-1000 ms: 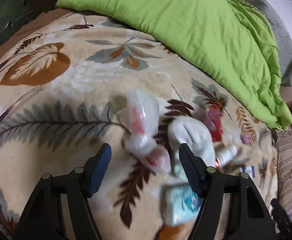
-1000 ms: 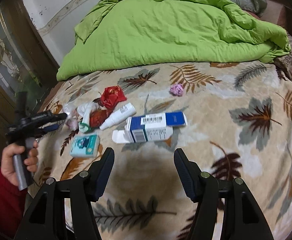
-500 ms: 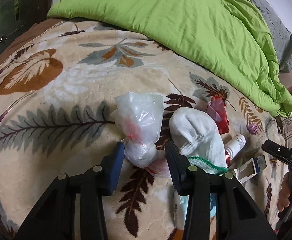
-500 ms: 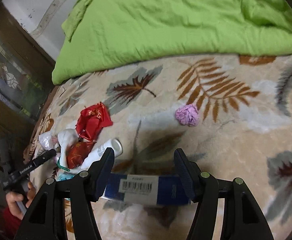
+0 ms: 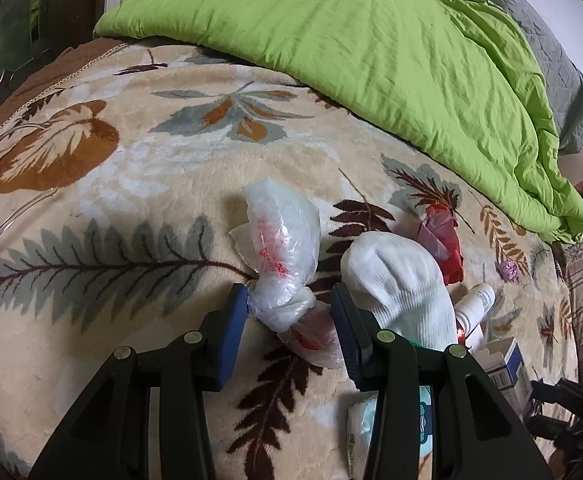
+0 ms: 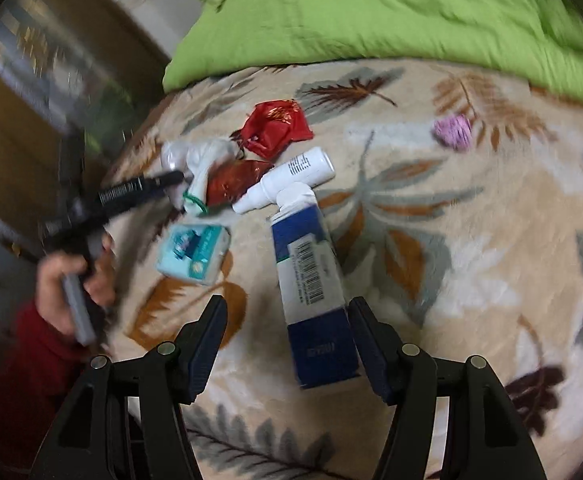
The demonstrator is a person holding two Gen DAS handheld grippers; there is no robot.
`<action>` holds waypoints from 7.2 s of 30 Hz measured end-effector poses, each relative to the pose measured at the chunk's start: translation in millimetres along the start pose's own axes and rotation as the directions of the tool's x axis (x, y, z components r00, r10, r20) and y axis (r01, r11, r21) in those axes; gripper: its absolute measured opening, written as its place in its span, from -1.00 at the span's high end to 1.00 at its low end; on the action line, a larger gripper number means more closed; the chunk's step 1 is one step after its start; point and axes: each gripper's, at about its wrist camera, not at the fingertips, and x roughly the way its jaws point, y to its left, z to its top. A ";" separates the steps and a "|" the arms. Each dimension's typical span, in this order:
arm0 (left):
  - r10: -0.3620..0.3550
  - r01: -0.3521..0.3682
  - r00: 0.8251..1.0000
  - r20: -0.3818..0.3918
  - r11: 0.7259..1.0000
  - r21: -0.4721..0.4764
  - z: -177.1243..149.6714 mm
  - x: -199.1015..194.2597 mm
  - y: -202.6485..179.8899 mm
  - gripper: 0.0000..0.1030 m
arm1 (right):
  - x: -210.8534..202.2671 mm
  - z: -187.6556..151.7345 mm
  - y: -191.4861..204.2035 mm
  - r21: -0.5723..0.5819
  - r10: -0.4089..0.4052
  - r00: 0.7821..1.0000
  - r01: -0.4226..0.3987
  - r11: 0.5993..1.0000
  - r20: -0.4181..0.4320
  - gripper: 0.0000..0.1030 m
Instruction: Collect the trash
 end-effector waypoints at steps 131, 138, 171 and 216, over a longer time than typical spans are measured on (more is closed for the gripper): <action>-0.024 -0.083 0.963 0.269 0.922 0.378 -148.7 -128.6 -96.1 0.22 | -68.4 -92.2 100.7 0.166 -0.605 0.747 0.583 0.795 0.275 0.27; -0.025 -0.082 0.963 0.268 0.921 0.380 -148.1 -128.9 -94.9 0.22 | -68.8 -92.6 100.4 0.165 -0.606 0.746 0.584 0.795 0.277 0.27; -0.290 0.185 0.951 0.108 0.812 0.553 -195.5 -177.8 -166.8 0.22 | -163.5 -186.0 70.6 0.327 -0.484 0.825 0.389 0.861 0.291 0.27; -0.289 0.269 0.956 -0.048 0.804 0.529 -186.3 -168.0 -181.5 -0.48 | -202.4 -229.9 29.1 0.476 -0.471 0.847 0.317 0.820 0.247 0.02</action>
